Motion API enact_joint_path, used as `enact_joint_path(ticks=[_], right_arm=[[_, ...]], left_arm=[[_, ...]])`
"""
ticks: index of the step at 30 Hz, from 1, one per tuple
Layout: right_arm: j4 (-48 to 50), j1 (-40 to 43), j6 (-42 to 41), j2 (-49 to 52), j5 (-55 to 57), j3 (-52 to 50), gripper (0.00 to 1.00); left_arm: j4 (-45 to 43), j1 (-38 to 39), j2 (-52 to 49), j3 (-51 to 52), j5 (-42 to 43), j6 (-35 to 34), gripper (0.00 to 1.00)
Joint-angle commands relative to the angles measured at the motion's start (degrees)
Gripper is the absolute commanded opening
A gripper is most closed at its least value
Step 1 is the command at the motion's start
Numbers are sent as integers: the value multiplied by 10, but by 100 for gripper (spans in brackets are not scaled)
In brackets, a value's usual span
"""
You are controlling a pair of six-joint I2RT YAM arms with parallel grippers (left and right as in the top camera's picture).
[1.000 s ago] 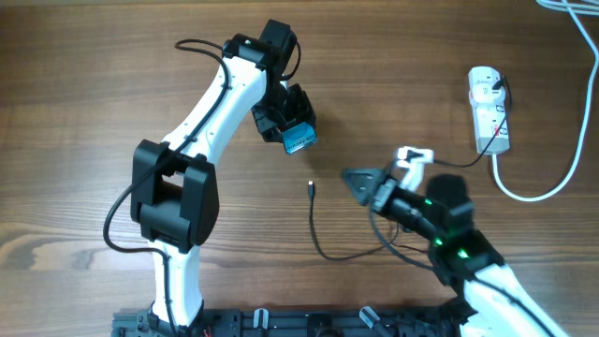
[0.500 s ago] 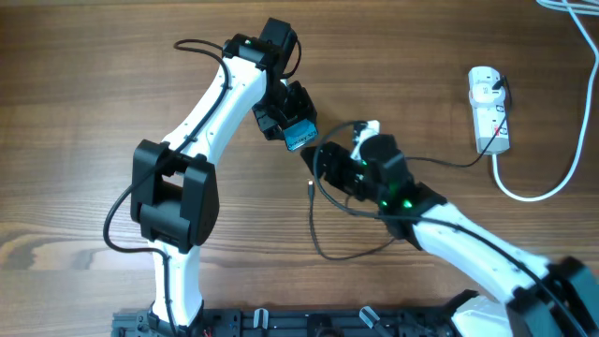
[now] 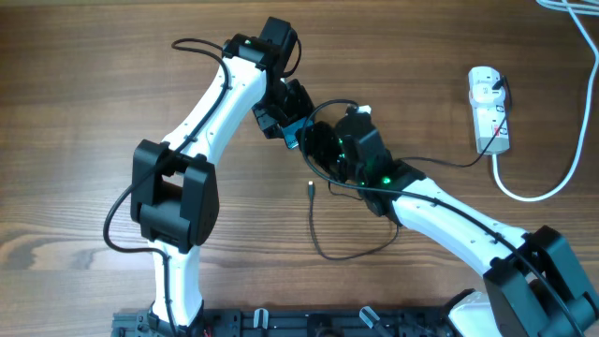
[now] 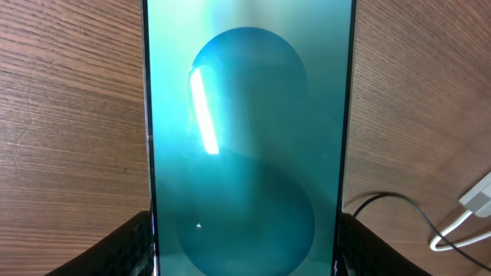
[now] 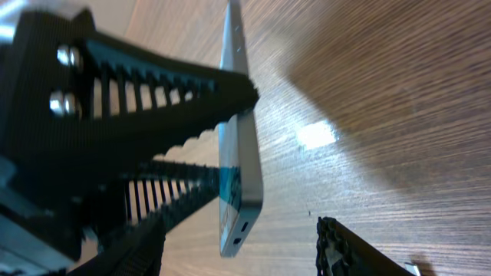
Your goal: Plug charger to phone and switch on socket
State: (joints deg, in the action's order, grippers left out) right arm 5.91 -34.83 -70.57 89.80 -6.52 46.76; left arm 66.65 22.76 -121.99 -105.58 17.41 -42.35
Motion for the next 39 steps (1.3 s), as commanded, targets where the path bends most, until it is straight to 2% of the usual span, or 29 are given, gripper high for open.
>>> enact_joint_path(ticks=[1,11,18,34,39], right_arm=[[15,-3,-34,20,34,14,64],[46,-2,-71,76,34,20,51],[52,-2,-76,81,47,29,34],[57,-2,-119,81,46,29,16],[55,-2,-119,81,44,29,11]], left_arm=[[-6,0,-1,2,-5,-17,4],[-15,0,-1,2,-5,-19,4],[-21,0,-1,2,-5,-19,5],[-25,0,-1,2,-5,-19,5],[-25,0,-1,2,-5,-19,10]])
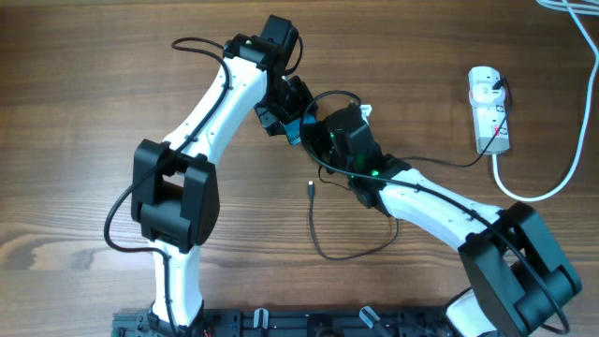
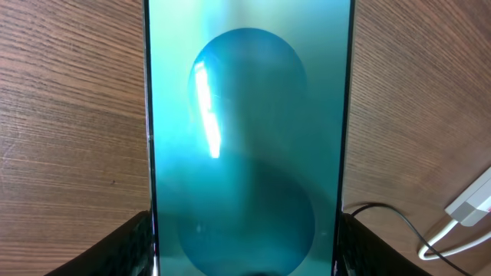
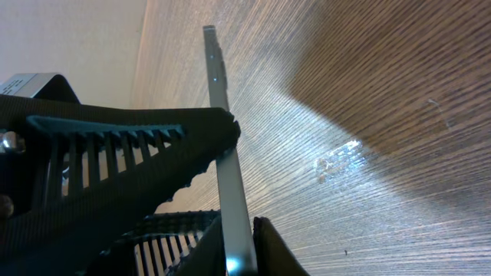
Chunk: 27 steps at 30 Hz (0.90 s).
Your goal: Plug charger to phone and switch on socket
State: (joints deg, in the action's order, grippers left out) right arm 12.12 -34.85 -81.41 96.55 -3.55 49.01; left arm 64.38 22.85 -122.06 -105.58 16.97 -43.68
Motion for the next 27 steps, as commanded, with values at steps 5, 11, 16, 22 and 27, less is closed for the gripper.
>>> enact_joint_path(ticks=[5,11,16,22,27], right_arm=[[-8,-2,-10,14,12,7,5],[-10,-2,-7,14,11,7,4],[-22,0,5,14,10,7,5],[-28,13,20,10,-14,7,5],[-27,30,42,-6,-52,7,5]], left_arm=[[-3,-1,0,2,-1,-5,11],[-3,-2,0,2,-1,-5,77],[2,-12,4,2,1,-5,100],[22,-38,37,2,17,38,100],[50,-59,68,2,23,85,100]])
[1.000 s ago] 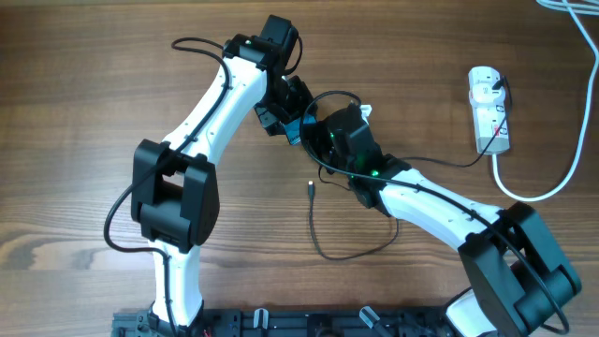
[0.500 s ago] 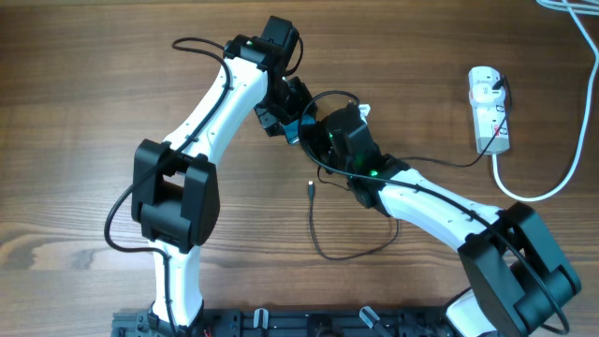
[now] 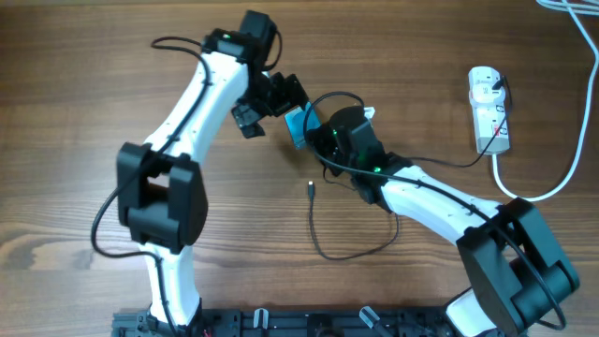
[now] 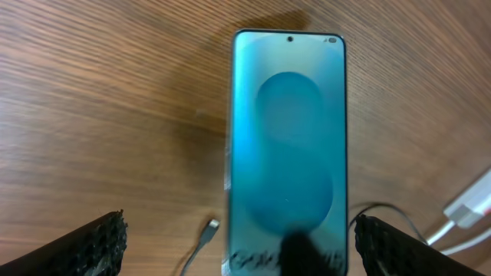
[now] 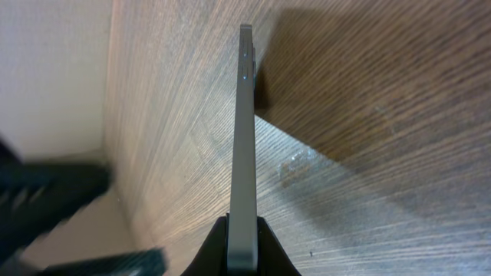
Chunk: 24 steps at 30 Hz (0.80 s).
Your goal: Plug charger to phone and switch on socket
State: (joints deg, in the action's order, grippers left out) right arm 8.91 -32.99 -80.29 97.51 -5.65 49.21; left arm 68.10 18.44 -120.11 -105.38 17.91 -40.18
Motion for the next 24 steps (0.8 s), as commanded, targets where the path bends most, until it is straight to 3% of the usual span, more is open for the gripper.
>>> enact_joint_path(ticks=[1,9,14,21,24], right_arm=[[5,14,43,-23,-36,5,5],[-41,47,76,-96,-60,4,4],[-71,72,129,-150,-60,4,4],[-86,102,143,-173,-89,4,4],[-83,111,143,-173,-100,2,4]], left_arm=[[16,-19,55,0,14,53,100],[-14,-39,99,37,14,52,100],[-103,-49,151,133,53,49,100],[-397,-52,288,395,134,-41,100],[-598,-55,349,536,171,-120,100]])
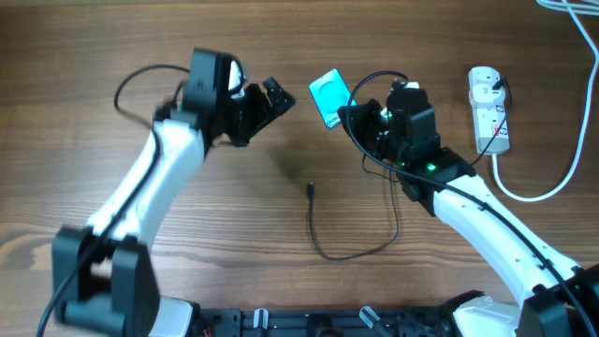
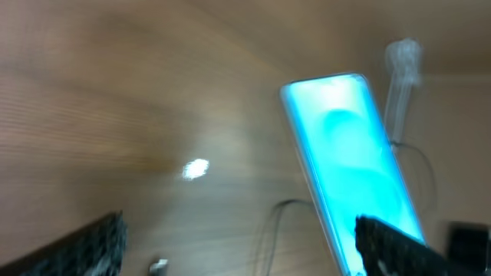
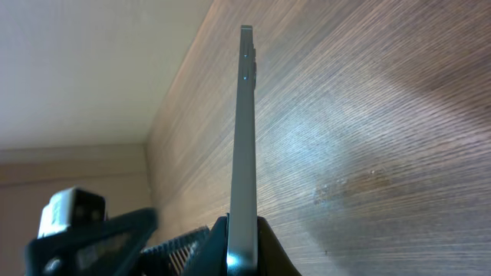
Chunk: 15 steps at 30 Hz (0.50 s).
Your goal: Plug charger to phone and switch on socket
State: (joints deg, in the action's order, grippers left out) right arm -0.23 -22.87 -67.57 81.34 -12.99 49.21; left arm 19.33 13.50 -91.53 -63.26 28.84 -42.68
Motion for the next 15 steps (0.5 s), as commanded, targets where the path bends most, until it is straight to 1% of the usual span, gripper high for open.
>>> enact_joint_path(ticks=[1,2,3,4,5,8,10,15], right_arm=[[10,10,16,-11,-30,2,4],[15,10,16,-11,-36,2,4],[16,10,16,-11,-37,2,4],[17,10,16,-11,-38,2,4],[18,10,16,-11,-38,2,4],[22,10,17,-11,-38,2,4],[30,10,20,-10,-41,2,4],[37,10,30,-9,-51,2,5]], left_arm=[[-173,-5,74,152,69,-119,100],[-285,-5,80,210,80,-159,100],[-343,-5,80,239,82,-187,100],[-378,-5,78,259,81,-206,100],[-440,-5,75,292,77,-232,100],[-534,-5,62,345,65,-271,100],[-554,-5,51,360,58,-286,100],[-584,-5,17,363,70,-286,100]])
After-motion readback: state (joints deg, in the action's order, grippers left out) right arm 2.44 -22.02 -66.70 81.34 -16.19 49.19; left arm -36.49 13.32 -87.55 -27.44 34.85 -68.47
